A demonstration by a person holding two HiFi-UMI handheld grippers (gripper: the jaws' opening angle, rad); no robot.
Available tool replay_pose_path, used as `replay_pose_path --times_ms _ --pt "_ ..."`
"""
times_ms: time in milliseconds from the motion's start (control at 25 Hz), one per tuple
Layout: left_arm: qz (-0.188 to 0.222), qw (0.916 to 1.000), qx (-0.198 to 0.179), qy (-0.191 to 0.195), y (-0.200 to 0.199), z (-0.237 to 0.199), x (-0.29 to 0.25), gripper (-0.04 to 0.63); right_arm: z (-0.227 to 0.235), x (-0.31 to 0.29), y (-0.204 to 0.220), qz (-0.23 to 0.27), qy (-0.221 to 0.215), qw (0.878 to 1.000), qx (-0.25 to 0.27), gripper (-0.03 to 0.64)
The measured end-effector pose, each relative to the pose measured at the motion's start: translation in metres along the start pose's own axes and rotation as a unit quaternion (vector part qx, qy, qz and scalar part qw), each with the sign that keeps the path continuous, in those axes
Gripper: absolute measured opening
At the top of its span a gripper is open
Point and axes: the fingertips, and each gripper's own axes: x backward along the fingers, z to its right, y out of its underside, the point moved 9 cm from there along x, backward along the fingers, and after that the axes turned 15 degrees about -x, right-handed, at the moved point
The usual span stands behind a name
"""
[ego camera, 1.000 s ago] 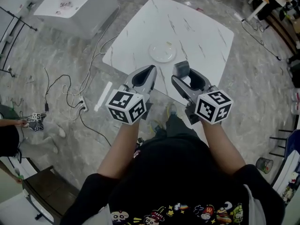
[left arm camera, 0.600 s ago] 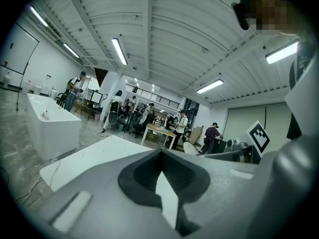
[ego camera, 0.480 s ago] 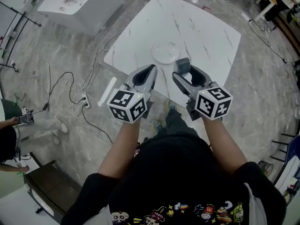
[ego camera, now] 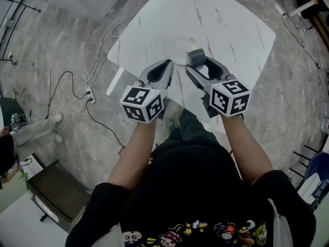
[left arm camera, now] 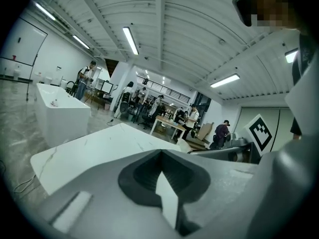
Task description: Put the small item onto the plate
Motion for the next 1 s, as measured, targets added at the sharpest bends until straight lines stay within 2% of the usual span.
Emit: replay_pose_path --times_ms 400,560,880,1000 --pt "-0.057 0.9969 0.045 -0.030 0.053 -0.045 -0.053 0.000 0.061 -0.088 0.004 -0.073 0.043 0.996 0.025 0.318" --pt "-0.065 0.9957 0.054 -0.038 0.062 -0.059 -0.063 0.000 0.080 -0.118 0.009 -0.102 0.062 0.992 0.031 0.318" --pt "-0.070 0.9946 0.060 -0.046 0.071 -0.076 -0.072 0.001 0.093 -0.153 0.016 -0.146 0.090 0.984 0.054 0.318" --pt "-0.085 0.9934 0.061 -0.048 0.077 -0.080 -0.077 0.000 0.093 -0.163 0.019 -0.161 0.096 0.980 0.063 0.318"
